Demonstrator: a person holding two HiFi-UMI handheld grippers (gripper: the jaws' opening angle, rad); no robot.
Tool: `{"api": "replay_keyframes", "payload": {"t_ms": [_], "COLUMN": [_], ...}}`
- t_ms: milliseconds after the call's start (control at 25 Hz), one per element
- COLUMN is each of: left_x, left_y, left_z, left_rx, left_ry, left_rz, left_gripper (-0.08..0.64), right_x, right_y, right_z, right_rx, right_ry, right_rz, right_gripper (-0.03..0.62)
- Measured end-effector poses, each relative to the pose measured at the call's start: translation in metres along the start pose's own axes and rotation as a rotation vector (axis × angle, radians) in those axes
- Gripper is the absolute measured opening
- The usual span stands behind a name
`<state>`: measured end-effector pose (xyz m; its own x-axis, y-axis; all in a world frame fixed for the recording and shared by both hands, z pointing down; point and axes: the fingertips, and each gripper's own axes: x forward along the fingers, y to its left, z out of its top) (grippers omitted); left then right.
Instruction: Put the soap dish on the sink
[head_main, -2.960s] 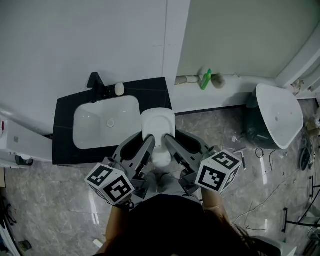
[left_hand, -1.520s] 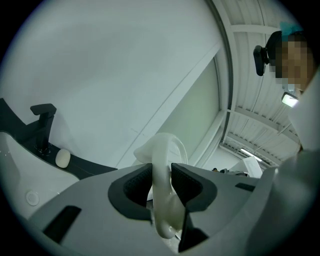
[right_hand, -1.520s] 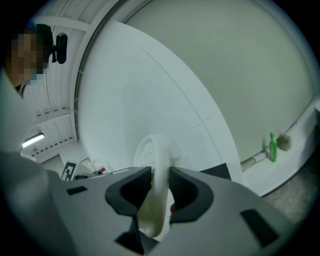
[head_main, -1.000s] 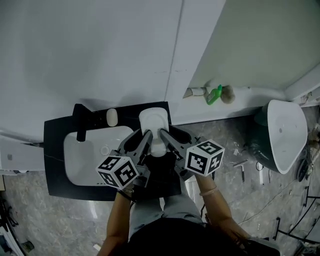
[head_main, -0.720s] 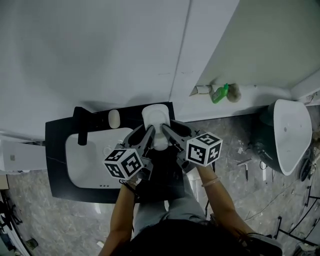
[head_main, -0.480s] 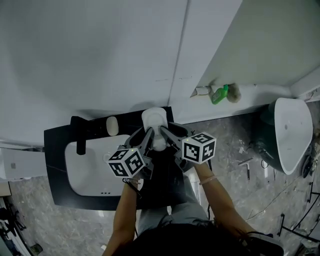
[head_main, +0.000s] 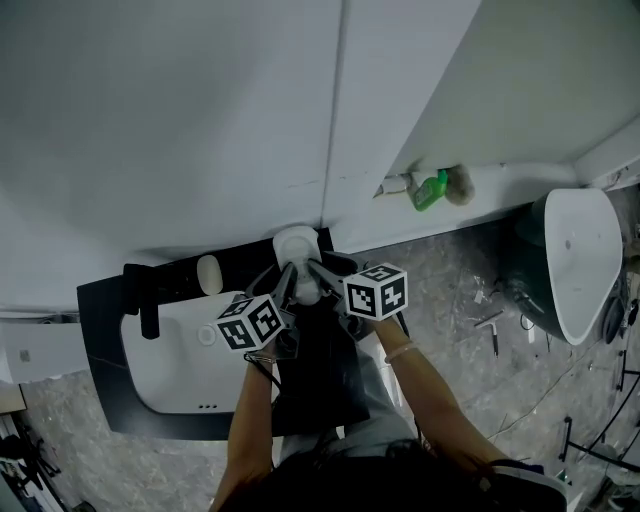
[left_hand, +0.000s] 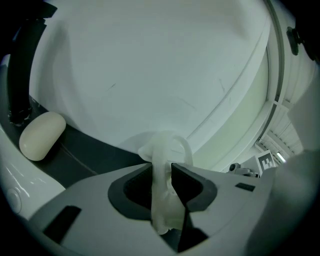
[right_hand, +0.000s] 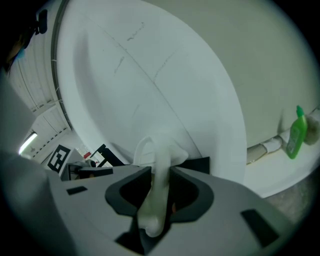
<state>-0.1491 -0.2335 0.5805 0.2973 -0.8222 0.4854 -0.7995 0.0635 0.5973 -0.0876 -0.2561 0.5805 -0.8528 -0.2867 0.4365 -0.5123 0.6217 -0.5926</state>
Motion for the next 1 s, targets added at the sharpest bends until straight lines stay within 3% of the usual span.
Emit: {"api": "replay_keyframes", "payload": {"t_ms": [600, 1000], "left_x": [0.020, 0.024], "left_y": [0.014, 0.012], "left_z": [-0.013, -0.015], "left_rx": [0.008, 0.055], "left_ry": [0.031, 0.057], "left_rz": [0.047, 0.069], "left_gripper": [0.123, 0.124], "right_x": [0.014, 0.014], "right_y": [-0.022, -0.027], "right_z": [-0.014, -0.016], "right_rx": [0.025, 0.045], "right_ry": [0.037, 0.066], "right_rz": [-0.012, -0.021], "right_gripper": [0.114, 0.115]}}
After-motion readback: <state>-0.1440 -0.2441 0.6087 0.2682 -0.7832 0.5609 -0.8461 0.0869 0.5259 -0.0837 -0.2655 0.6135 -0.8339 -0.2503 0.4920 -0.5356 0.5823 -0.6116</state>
